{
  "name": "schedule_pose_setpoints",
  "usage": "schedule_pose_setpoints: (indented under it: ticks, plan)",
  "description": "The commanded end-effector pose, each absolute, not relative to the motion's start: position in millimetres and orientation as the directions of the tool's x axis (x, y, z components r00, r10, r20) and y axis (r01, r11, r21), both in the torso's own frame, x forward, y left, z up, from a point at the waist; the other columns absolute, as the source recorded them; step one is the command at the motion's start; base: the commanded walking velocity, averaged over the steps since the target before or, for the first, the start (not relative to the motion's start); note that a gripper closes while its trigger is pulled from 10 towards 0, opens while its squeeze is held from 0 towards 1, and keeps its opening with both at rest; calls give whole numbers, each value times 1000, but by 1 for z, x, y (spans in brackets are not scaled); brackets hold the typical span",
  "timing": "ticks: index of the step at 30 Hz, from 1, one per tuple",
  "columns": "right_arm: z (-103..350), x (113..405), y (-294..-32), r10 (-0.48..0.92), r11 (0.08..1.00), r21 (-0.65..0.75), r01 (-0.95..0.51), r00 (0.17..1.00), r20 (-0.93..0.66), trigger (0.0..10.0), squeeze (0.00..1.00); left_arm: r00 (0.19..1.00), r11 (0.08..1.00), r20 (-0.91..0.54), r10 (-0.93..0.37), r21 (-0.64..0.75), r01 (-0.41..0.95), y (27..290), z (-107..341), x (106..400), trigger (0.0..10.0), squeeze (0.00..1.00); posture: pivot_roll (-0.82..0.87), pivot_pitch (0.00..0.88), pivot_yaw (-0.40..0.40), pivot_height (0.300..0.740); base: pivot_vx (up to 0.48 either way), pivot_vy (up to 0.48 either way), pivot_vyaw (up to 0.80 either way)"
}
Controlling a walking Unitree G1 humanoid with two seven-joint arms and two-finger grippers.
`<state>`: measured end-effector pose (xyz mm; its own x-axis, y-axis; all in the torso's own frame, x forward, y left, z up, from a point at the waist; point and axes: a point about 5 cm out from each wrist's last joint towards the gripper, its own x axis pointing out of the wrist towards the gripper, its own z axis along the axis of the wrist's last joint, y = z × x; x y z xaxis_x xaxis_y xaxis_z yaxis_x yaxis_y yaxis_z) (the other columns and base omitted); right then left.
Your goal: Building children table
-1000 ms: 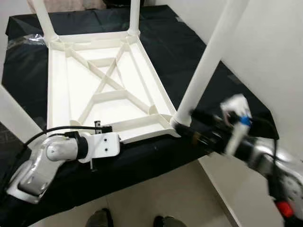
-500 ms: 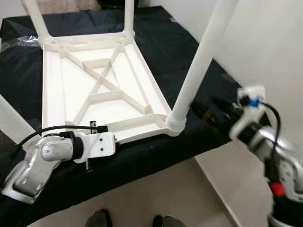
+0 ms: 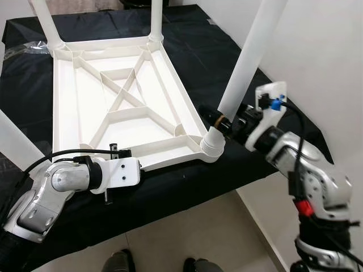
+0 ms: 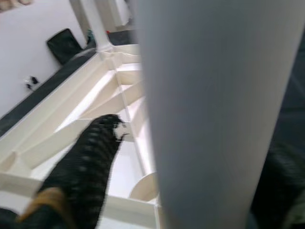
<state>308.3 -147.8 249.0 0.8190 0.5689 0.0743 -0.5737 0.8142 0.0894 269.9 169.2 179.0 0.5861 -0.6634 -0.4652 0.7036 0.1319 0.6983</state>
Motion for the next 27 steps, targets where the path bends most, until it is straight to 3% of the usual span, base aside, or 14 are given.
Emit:
schedule_pose_setpoints:
  ticks: [1,19,22,23,24,25,26,27]
  plan:
    - [244,313,-151,538,837,81,-541,841,55,0,0,532,49,-499,-683,696,716,160,172,265,10000,0,-80,215,-130,740,0,0,0]
    - [250,307,-151,589,797,95,-596,803,90,0,0,533,47,-499,-683,698,715,160,174,264,10000,0,-81,225,-135,740,0,0,0]
    - [255,298,-147,683,715,94,-693,720,121,0,0,532,47,-498,-685,698,714,161,176,262,10000,0,-74,238,-137,740,0,0,0]
    - [258,289,-146,762,627,81,-775,632,141,0,0,532,46,-498,-685,699,714,161,178,261,10000,0,-61,257,-137,740,0,0,0]
    - [258,289,-146,762,627,81,-775,632,141,0,0,532,46,-498,-685,699,714,161,178,261,10000,0,-61,257,-137,740,0,0,0]
    - [262,276,-146,862,479,64,-875,483,152,0,0,531,44,-499,-685,699,714,162,179,260,10000,0,-56,263,-138,740,0,0,0]
    - [268,253,-158,971,161,127,-979,180,156,0,0,529,39,-502,-684,699,714,163,182,258,10000,0,-32,288,-138,740,0,0,0]
    - [268,253,-158,971,161,127,-979,180,156,0,0,529,39,-502,-684,699,714,163,182,258,10000,0,-32,288,-138,740,0,0,0]
